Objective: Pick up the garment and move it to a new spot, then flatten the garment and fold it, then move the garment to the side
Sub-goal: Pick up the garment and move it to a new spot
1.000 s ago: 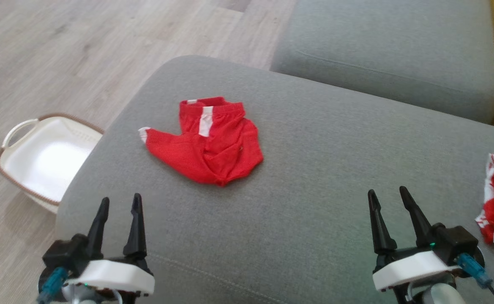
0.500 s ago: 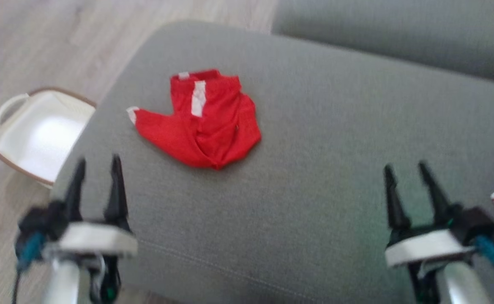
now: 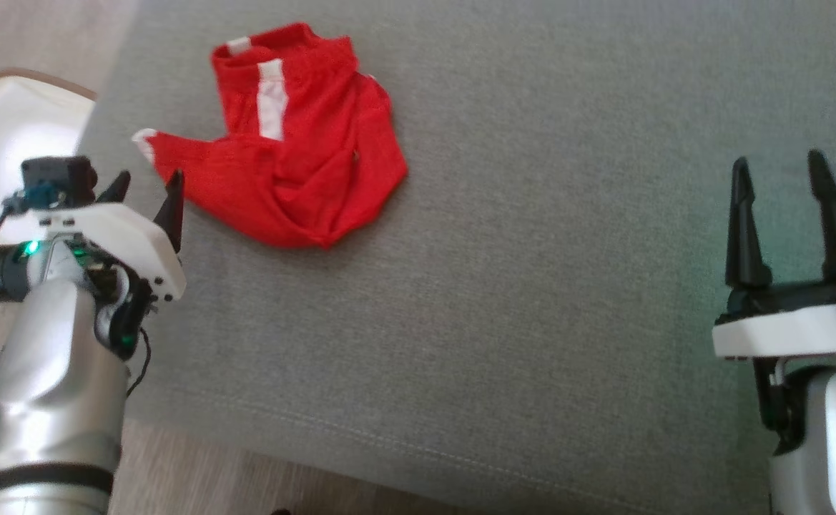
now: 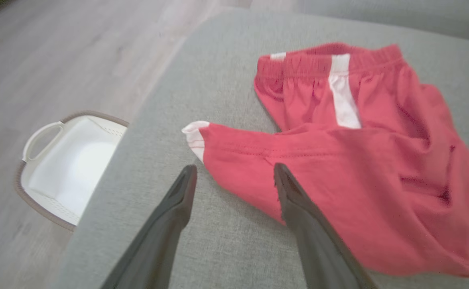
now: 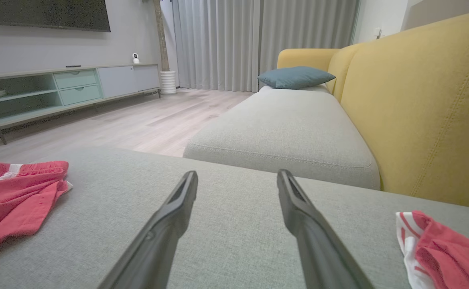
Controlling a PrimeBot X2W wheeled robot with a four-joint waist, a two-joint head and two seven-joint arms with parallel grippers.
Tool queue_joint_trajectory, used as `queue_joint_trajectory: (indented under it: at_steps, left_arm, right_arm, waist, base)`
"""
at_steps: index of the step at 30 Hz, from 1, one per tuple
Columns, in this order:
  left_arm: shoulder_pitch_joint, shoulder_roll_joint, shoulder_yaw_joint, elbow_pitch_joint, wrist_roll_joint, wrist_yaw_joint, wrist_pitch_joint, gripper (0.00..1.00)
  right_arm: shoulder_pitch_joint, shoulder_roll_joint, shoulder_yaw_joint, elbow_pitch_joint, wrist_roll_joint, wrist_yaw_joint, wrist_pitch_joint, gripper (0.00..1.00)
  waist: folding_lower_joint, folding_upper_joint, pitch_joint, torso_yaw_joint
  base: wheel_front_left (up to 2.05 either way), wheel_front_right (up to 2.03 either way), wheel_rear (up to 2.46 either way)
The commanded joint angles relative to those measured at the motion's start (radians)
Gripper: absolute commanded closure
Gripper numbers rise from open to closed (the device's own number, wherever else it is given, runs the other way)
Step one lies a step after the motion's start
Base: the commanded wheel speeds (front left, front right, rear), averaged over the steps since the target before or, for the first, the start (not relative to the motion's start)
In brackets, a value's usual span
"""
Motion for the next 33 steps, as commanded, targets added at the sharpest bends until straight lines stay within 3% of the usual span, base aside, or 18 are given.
queue_joint_trajectory:
  at_steps: [1,6,12,13,14,18,26,29,32,33]
  left_arm:
    - [-0.063,0.057,0.016,0.035,-0.025,-0.004,0.044,0.0]
    - [-0.146,0.077,-0.059,0.186,-0.098,-0.007,0.174,0.0]
    - [-0.193,0.1,-0.13,0.268,-0.19,-0.007,0.21,0.0]
    - [-0.196,0.101,-0.141,0.276,-0.205,-0.007,0.216,0.66]
    - [-0.198,0.105,-0.152,0.279,-0.217,-0.007,0.215,1.0]
    - [-0.21,0.135,-0.169,0.278,-0.245,-0.007,0.131,1.0]
    - [-0.251,0.185,-0.139,0.241,-0.221,0.012,-0.204,1.0]
    - [-0.255,0.196,-0.127,0.213,-0.217,0.017,-0.262,1.0]
    - [-0.25,0.213,-0.097,0.121,-0.205,0.032,-0.294,1.0]
    - [-0.234,0.222,-0.061,-0.006,-0.19,0.034,-0.297,1.0]
  right_arm:
    - [-0.034,-0.006,0.025,-0.056,-0.008,-0.001,0.01,0.0]
    - [-0.038,-0.01,0.029,-0.097,-0.009,-0.001,0.033,0.0]
    - [-0.039,-0.014,0.025,-0.113,-0.008,-0.001,0.04,0.0]
    - [-0.04,-0.014,0.023,-0.113,-0.007,-0.001,0.039,0.0]
    - [-0.041,-0.014,0.021,-0.113,-0.006,-0.001,0.039,0.0]
    - [-0.045,-0.012,0.018,-0.106,0.0,-0.001,0.034,0.0]
    - [-0.041,-0.007,0.031,-0.055,0.02,-0.001,0.002,0.0]
    - [-0.033,-0.006,0.039,-0.038,0.027,-0.001,-0.007,0.0]
    - [-0.016,-0.005,0.059,-0.013,0.054,-0.001,-0.02,0.0]
    - [-0.006,-0.005,0.073,0.001,0.074,-0.001,-0.029,0.0]
  waist:
    - [-0.0001,0.0,0.045,-0.033]
    - [-0.0001,0.0,0.083,-0.056]
    - [-0.0001,0.0,0.101,-0.073]
    - [-0.0001,0.0,0.102,-0.075]
    - [-0.0001,0.0,0.101,-0.077]
    - [-0.0001,0.0,0.087,-0.086]
    - [-0.0001,0.0,0.006,-0.113]
    - [-0.0001,0.0,-0.022,-0.123]
    - [-0.0001,0.0,-0.062,-0.144]
    - [-0.0001,0.0,-0.084,-0.161]
  base:
    - [0.0,0.0,0.0]
    - [0.0,0.0,0.0]
    - [0.0,0.0,0.0]
    - [0.0,0.0,0.0]
    - [0.0,0.0,0.0]
    - [0.0,0.0,0.0]
    - [0.0,0.0,0.0]
    - [0.0,0.0,0.0]
    - [0.0,0.0,0.0]
    - [0.0,0.0,0.0]
